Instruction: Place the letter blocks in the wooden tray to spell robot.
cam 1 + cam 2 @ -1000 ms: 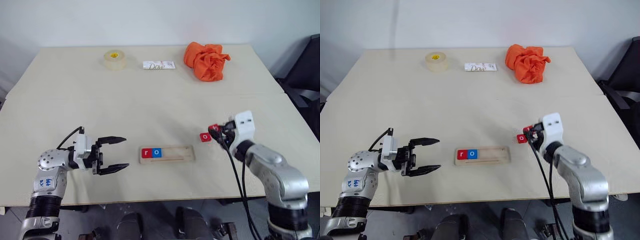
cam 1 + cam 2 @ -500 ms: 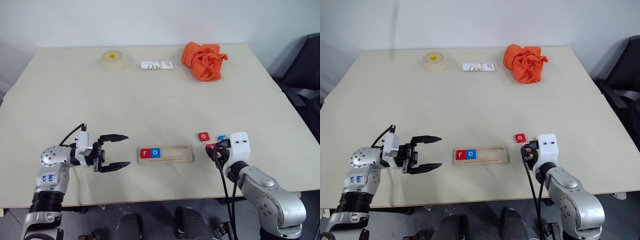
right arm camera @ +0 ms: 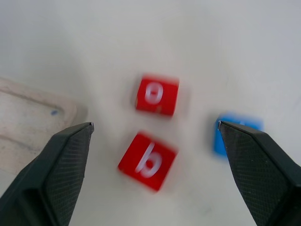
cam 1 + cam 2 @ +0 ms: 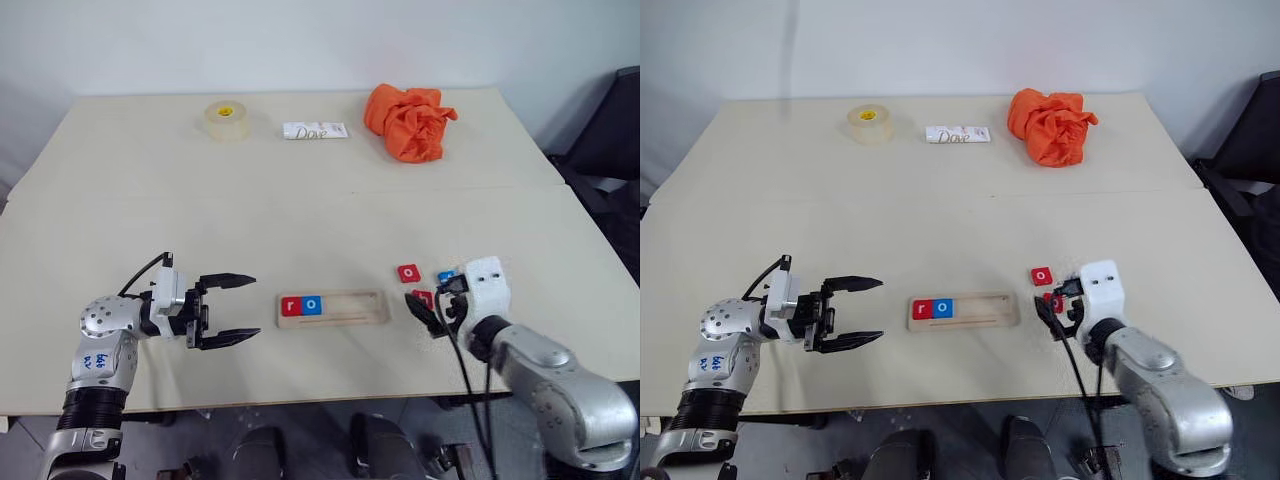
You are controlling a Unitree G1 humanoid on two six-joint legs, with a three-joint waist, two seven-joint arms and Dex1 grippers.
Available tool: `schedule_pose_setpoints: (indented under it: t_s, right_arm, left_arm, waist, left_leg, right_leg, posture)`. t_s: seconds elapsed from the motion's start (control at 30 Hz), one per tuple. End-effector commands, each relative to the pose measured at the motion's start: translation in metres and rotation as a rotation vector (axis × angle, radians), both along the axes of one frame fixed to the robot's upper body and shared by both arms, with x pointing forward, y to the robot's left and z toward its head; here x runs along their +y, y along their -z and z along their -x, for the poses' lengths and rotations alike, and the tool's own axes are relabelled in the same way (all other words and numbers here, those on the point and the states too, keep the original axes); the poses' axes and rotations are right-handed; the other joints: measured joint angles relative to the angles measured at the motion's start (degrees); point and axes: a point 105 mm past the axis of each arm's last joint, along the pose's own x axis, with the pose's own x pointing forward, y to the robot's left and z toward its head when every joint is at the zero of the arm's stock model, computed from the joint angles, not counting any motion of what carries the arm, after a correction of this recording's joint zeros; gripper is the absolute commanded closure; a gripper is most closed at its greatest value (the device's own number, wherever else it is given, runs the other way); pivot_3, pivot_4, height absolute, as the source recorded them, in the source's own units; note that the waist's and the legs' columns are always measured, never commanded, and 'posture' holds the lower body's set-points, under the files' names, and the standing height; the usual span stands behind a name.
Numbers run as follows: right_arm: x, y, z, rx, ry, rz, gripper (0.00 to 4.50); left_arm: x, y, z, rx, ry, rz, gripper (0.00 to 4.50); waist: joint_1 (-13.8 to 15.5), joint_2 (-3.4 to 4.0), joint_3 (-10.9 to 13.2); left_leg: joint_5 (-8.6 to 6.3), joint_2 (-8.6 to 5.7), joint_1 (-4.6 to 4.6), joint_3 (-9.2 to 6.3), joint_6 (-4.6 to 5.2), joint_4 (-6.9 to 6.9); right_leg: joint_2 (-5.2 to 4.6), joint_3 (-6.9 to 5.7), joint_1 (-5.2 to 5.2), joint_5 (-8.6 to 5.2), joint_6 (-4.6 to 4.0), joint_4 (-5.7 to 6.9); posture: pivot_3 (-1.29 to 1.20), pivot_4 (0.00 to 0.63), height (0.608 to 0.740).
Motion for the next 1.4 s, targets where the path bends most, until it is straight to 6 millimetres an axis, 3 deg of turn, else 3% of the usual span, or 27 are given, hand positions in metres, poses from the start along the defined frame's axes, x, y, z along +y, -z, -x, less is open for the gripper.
schedule_pose_setpoints:
  t_s: [0.03, 0.3, 0.63, 0.83, 0.93, 1.17, 1.4]
  right_arm:
    - [0.003, -0.009, 0.003, -0.012, -0.195, 0.07, 0.05]
    - [-0.013, 0.003, -0.004, 0.13, -0.563, 0.307, 0.05]
    - [-0.014, 0.021, -0.03, 0.186, -0.684, 0.38, 0.05]
    - [-0.011, 0.03, -0.035, 0.208, -0.701, 0.396, 0.05]
    - [-0.01, 0.031, -0.036, 0.215, -0.701, 0.4, 0.65]
    - [-0.011, 0.032, -0.035, 0.214, -0.692, 0.408, 3.0]
    - [-0.009, 0.007, -0.04, 0.14, -0.681, 0.45, 3.04]
  left_arm:
    - [0.0, -0.007, 0.002, -0.038, 0.0, 0.017, 0.0]
    - [0.002, -0.005, 0.006, -0.041, -0.035, 0.026, 0.0]
    - [0.009, -0.004, 0.019, -0.04, -0.098, 0.026, 0.0]
    - [0.011, -0.005, 0.022, -0.041, -0.118, 0.026, 0.0]
    - [0.011, -0.006, 0.022, -0.044, -0.125, 0.026, 0.0]
    - [0.01, -0.006, 0.021, -0.044, -0.13, 0.029, 0.0]
    - [0.01, -0.005, 0.018, -0.044, -0.126, 0.03, 0.0]
  waist:
    - [0.0, -0.05, 0.0]
    - [-0.1, -0.15, 0.1]
    - [0.0, -0.15, 0.1]
    - [0.0, -0.15, 0.1]
    - [0.0, -0.15, 0.1]
    - [0.0, -0.15, 0.1]
    - [0.0, -0.15, 0.1]
  left_leg:
    - [0.0, 0.0, 0.0, -0.02, 0.0, -0.05]
    - [0.0, -0.01, 0.01, 0.01, 0.0, -0.06]
    - [0.0, 0.0, 0.01, 0.09, -0.04, -0.04]
    - [0.0, 0.0, 0.02, 0.1, -0.06, 0.0]
    - [0.0, 0.0, 0.03, 0.1, -0.06, 0.03]
    - [0.01, 0.0, 0.04, 0.1, -0.07, 0.07]
    - [0.01, 0.0, 0.05, 0.1, -0.07, 0.1]
  right_leg:
    - [0.0, -0.01, 0.01, -0.01, -0.01, -0.02]
    - [0.01, -0.03, 0.02, 0.0, 0.05, -0.06]
    - [-0.01, -0.02, -0.01, 0.01, 0.06, -0.05]
    - [-0.03, -0.01, 0.0, 0.01, 0.06, -0.02]
    - [-0.03, -0.01, 0.01, 0.01, 0.05, 0.02]
    - [-0.03, -0.01, 0.02, 0.01, 0.05, 0.06]
    - [-0.03, 0.0, 0.01, 0.01, 0.05, 0.1]
  posture:
    - [0.0, 0.15, 0.74]
    - [0.0, 0.15, 0.74]
    - [0.0, 0.15, 0.74]
    - [0.0, 0.15, 0.74]
    - [0.0, 0.15, 0.74]
    - [0.0, 0.15, 0.74]
    - [0.0, 0.15, 0.74]
